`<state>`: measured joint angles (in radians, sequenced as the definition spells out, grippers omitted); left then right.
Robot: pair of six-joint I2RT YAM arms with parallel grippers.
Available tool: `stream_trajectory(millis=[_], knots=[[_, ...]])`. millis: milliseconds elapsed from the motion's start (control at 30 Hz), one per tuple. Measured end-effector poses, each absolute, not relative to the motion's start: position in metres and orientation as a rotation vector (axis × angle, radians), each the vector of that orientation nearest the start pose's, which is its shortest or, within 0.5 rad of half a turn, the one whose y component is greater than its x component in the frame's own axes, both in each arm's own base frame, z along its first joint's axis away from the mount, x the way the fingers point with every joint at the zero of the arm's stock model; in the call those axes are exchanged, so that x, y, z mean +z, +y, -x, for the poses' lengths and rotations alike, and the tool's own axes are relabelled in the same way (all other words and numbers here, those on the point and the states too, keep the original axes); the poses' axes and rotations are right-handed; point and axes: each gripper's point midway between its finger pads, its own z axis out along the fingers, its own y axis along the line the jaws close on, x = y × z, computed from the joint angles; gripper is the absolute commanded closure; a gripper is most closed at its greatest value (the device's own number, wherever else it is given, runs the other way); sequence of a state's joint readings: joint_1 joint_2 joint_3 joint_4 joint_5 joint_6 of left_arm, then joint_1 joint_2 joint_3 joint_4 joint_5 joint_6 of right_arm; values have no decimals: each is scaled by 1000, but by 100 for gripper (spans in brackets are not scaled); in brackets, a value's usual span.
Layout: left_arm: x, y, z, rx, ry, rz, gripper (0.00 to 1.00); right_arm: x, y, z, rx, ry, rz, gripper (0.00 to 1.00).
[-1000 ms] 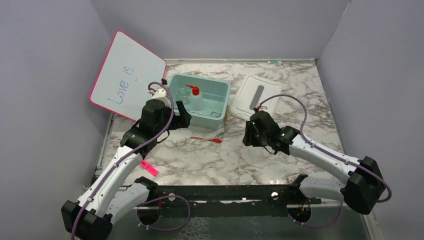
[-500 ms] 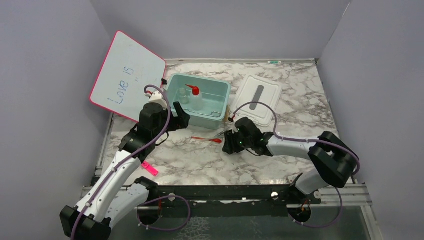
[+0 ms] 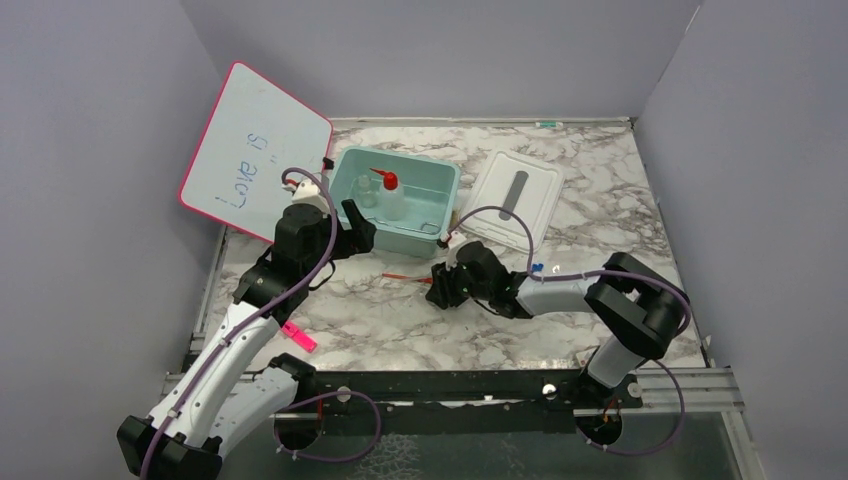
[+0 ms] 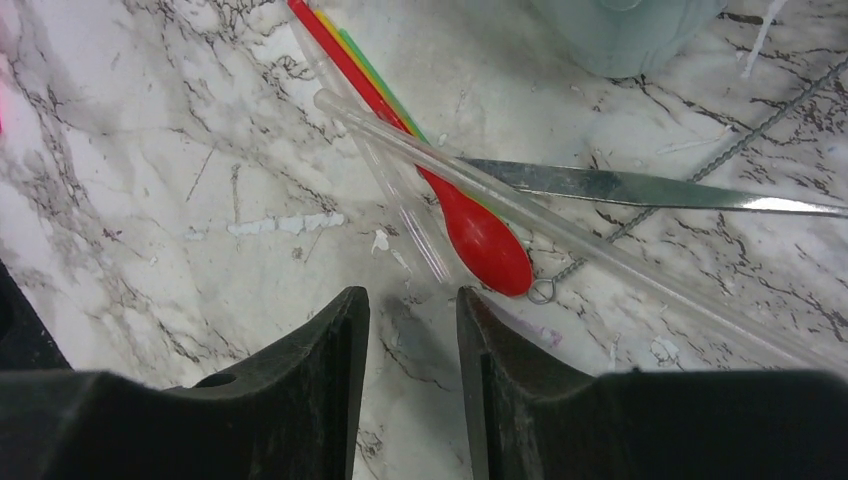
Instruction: Organize the chemistry lab equipment
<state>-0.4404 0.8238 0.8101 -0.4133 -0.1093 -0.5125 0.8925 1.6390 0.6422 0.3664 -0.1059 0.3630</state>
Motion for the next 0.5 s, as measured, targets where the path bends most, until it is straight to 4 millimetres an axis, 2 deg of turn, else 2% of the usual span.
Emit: stream_trajectory(millis=[233, 500], knots=[[224, -125, -270, -479, 2035, 154, 17, 25, 338, -220, 759, 2170, 775, 63], [229, -122, -270, -460, 2029, 166, 17, 26, 336, -223, 703, 2165, 739, 47]])
